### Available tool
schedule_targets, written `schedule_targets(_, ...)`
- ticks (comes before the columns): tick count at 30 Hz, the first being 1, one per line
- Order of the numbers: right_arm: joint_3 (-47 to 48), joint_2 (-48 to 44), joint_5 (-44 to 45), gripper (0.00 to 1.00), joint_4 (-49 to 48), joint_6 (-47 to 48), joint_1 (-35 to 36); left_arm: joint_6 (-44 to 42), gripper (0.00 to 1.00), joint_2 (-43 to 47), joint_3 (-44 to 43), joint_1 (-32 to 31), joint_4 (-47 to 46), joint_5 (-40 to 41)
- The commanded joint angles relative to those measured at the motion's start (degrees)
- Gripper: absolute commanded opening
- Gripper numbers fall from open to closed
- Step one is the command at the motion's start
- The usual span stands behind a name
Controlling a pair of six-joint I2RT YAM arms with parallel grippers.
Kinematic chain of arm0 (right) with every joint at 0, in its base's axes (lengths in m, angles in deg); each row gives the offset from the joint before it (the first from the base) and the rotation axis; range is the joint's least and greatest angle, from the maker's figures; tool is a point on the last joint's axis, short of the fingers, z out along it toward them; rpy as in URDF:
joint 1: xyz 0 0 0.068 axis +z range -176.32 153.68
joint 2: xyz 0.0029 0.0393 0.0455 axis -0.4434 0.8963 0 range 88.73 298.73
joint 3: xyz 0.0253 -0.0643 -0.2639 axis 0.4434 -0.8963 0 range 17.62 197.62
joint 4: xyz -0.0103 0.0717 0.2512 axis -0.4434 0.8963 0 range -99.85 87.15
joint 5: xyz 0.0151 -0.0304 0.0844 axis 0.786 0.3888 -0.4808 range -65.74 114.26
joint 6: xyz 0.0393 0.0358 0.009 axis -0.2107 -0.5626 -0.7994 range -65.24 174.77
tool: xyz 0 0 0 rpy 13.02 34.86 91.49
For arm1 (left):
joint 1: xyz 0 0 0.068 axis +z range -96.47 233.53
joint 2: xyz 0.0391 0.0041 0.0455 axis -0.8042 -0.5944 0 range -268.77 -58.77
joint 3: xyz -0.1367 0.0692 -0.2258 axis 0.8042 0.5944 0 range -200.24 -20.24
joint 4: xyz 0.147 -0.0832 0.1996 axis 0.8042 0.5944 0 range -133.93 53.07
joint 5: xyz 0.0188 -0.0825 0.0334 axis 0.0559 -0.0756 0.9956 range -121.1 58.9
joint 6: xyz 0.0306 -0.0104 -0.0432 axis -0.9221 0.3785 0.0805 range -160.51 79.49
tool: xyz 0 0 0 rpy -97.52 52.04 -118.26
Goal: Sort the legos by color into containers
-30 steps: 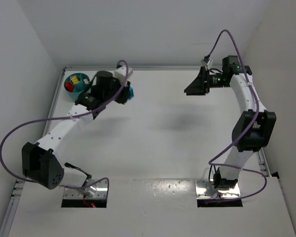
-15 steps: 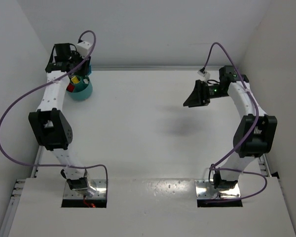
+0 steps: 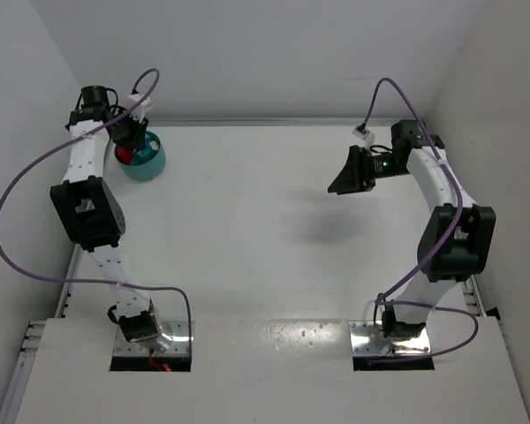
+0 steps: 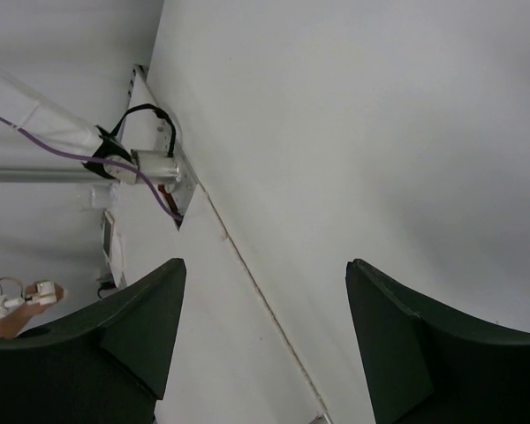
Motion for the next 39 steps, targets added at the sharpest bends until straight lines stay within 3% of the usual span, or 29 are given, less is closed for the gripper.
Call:
schedule_targets(1, 0.0, 0.2, -2.1, 0.73, -0.5, 1.3, 0.4, -3.6, 0.23, -0.4, -2.3, 1.1, 1.9, -2.7)
schedule_targets(14, 0.0, 0.2, -2.1, 0.73, -1.0, 1.3, 0.4, -1.6, 0.25, -2.7, -2.3, 1.1, -3.6, -0.1)
schedule_targets(19, 0.0, 0.7, -2.1, 0.73, -1.0, 1.3, 0.9, -1.6, 0.36, -3.2, -1.8, 1.1, -3.6, 1.0)
schedule_targets(25, 0.6, 1.2, 0.2, 0.73, -0.4, 2.0, 0.9, -0.1, 0.68, -3.2, -1.8, 1.7, -4.9, 0.4)
schedule_targets(26, 0.6, 0.6, 1.1, 0.75, -0.4, 2.5, 0.9, 1.0, 0.98, -2.4, -1.8, 2.3, -4.9, 0.3)
schedule_targets(27, 0.6, 0.6, 2.0, 0.75, -0.4, 2.5, 0.9, 1.5, 0.99, -1.4, -1.2, 2.3, -5.7, -0.3)
schedule_targets(33, -6.6, -7.6, 21.2, 0.75, -7.8, 0.6, -1.0, 12.8, 1.00, 5.4, -0.7, 2.3, -7.5, -3.7)
schedule_targets(37, -10.9, -11.7, 31.5, 0.77, -10.1, 1.3, -2.6, 17.1, 1.00, 17.8, 9.8, 0.2, -8.0, -6.2)
schedule_targets(39, -13.8, -12.9, 36.4, 0.84, -12.1, 1.3, -4.0, 20.3, 1.00, 22.8, 15.8, -0.5, -10.7, -6.8)
